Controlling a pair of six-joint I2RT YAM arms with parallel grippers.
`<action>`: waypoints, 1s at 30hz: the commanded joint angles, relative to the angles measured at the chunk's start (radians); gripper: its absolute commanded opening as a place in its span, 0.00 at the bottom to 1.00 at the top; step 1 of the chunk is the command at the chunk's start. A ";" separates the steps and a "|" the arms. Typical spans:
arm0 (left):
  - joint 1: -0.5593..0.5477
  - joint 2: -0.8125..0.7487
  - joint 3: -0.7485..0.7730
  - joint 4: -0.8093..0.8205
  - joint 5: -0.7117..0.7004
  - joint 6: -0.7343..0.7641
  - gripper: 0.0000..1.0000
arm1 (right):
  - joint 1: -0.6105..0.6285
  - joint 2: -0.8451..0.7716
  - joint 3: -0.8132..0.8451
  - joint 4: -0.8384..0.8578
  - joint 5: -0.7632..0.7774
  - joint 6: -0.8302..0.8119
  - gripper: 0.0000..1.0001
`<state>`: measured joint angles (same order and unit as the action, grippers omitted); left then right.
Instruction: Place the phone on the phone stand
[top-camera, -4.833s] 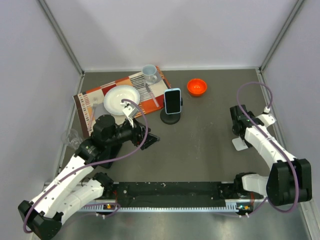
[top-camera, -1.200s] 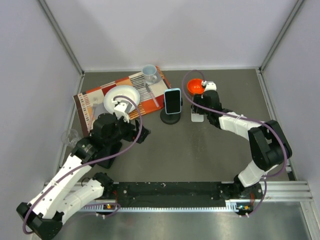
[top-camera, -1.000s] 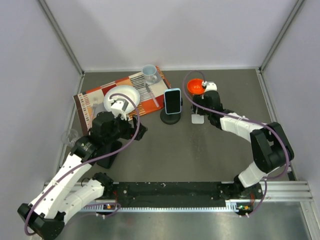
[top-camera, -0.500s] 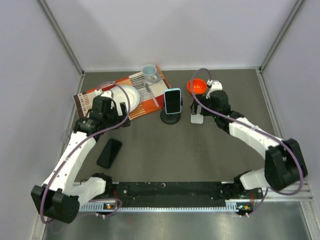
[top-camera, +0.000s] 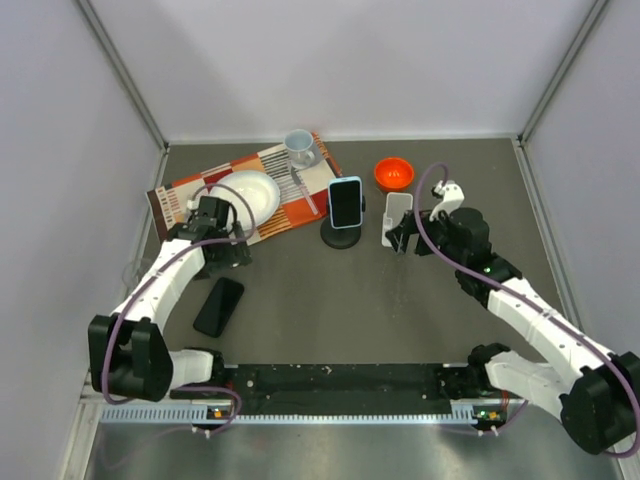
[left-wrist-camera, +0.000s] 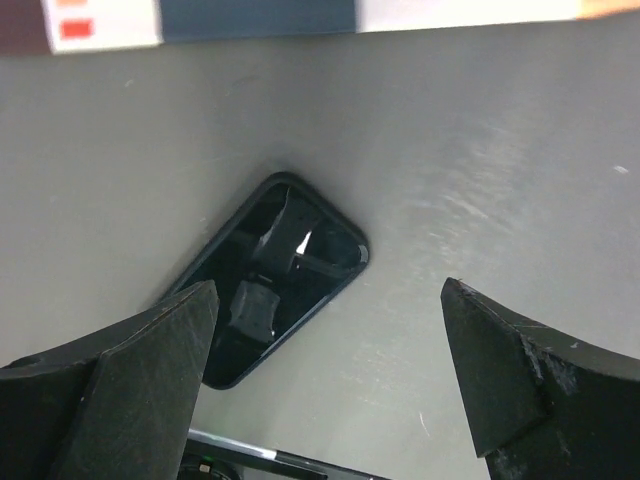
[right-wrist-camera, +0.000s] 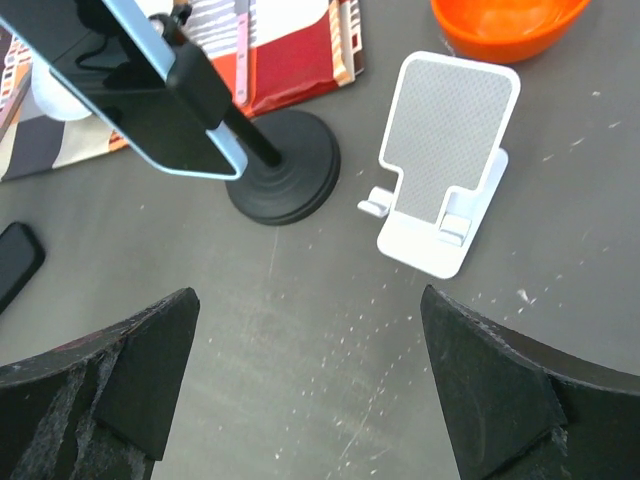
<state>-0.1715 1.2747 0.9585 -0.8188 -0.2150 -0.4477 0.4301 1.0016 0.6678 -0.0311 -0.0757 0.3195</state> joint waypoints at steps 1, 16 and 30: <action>0.119 -0.050 -0.085 0.047 0.011 -0.135 0.98 | 0.009 -0.070 -0.030 -0.018 -0.065 0.004 0.92; 0.411 0.256 -0.092 0.243 0.163 -0.049 0.99 | 0.009 -0.169 -0.094 0.002 -0.162 0.006 0.92; 0.414 0.094 -0.319 0.382 0.506 -0.166 0.99 | 0.007 -0.179 -0.091 -0.007 -0.168 0.003 0.92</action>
<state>0.2459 1.4128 0.7383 -0.4686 0.1097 -0.5278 0.4301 0.8318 0.5625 -0.0719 -0.2310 0.3183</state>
